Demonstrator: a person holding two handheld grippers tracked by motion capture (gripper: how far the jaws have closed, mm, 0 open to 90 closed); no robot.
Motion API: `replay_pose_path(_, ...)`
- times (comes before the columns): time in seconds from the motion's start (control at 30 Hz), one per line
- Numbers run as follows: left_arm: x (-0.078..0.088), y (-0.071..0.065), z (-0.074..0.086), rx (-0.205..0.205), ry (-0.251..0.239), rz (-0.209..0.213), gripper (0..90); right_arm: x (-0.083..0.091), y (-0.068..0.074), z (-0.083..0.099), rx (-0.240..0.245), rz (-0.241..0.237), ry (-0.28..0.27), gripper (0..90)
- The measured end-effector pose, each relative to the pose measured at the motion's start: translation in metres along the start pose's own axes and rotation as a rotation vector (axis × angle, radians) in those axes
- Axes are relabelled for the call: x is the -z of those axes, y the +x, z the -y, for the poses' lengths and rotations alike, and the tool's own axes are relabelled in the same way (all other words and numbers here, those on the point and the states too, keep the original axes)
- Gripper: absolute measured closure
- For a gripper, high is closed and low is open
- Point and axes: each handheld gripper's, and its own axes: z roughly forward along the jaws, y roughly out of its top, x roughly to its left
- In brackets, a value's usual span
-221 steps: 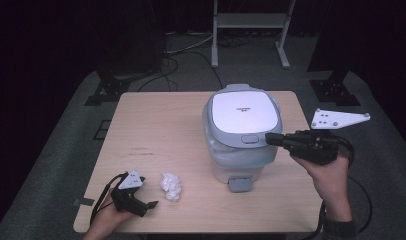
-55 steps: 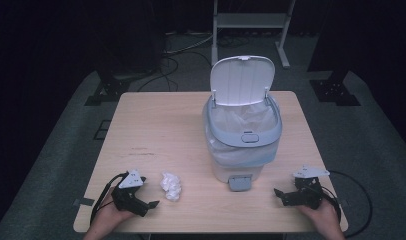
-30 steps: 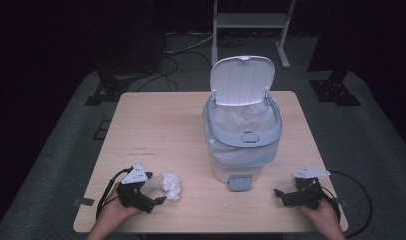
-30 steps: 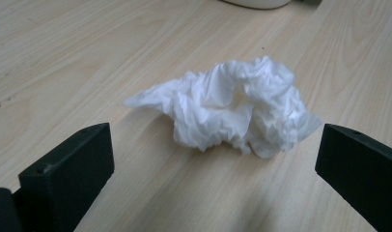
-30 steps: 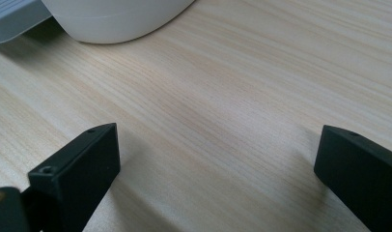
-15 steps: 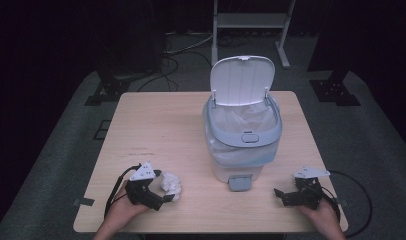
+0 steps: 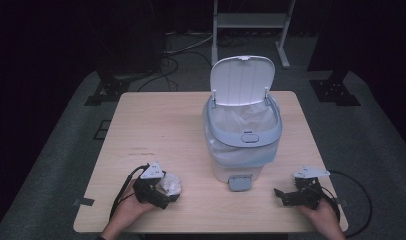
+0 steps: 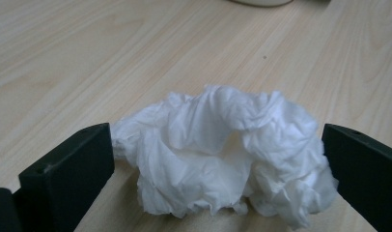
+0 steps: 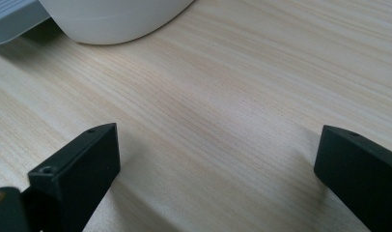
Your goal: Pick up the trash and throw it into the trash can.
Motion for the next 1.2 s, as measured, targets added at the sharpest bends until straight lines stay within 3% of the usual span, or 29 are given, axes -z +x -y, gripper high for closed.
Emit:
replay_pose_path(0.37,-0.0084,-0.0017,0.0031,-0.009,0.040,-0.016,0.0,0.0000,0.0000,0.0000,0.000,0.001,0.000,1.2)
replay_pose_path(0.5,-0.0096,-0.0028,0.0029,-0.018,0.036,-0.030,0.0,0.0000,0.0000,0.0000,0.000,0.001,0.000,1.2)
replay_pose_path(0.9,-0.0070,-0.0018,0.0034,-0.027,0.021,-0.058,11.4,-0.0003,0.0000,-0.0003,0.001,0.002,-0.001,1.2)
replay_pose_path(1.2,-0.0042,-0.0026,-0.0007,-0.016,-0.023,-0.050,10.5,-0.0004,-0.0001,-0.0003,0.001,0.002,-0.001,1.3)
